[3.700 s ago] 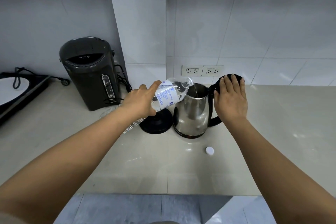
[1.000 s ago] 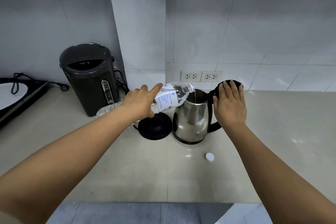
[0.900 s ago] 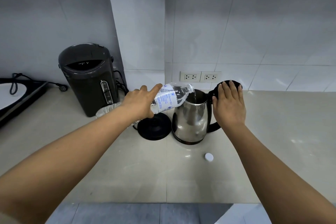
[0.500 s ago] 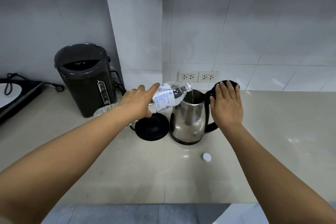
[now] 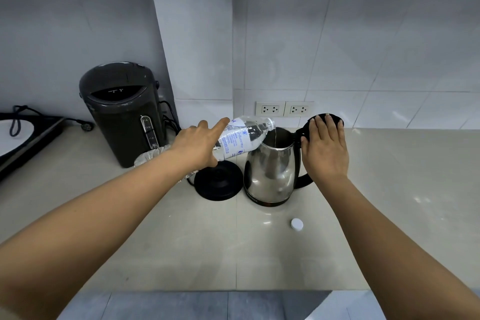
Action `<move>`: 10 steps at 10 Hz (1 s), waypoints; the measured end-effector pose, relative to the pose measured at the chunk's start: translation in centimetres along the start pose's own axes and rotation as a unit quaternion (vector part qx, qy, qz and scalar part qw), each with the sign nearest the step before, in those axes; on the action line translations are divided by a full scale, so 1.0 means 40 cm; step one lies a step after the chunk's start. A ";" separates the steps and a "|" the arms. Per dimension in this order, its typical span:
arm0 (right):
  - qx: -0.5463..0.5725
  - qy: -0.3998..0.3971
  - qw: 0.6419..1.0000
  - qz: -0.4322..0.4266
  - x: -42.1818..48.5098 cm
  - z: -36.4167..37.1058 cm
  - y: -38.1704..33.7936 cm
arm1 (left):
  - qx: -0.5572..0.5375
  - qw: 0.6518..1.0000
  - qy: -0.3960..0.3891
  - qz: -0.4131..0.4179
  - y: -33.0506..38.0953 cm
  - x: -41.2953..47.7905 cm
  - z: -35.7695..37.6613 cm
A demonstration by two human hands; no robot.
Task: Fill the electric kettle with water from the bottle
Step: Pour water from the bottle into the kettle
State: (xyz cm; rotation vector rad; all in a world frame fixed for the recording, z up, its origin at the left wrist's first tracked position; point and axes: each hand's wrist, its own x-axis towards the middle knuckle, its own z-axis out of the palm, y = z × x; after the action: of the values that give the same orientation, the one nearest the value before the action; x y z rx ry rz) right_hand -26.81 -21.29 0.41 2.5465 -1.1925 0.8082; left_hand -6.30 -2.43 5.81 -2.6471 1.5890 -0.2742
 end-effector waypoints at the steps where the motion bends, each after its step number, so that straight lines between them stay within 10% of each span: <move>1: -0.001 0.000 1.000 0.001 0.000 0.000 0.000 | 0.000 1.000 -0.001 0.002 0.004 -0.002 0.000; 10: 0.002 0.000 1.000 0.008 0.001 0.001 -0.001 | 0.011 1.000 -0.003 0.002 0.005 0.001 -0.007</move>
State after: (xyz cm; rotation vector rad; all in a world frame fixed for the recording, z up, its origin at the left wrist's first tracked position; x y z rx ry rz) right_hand -26.74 -21.29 0.40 2.5433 -1.2149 0.8133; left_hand -6.51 -2.55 6.08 -2.6250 1.5800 -0.2821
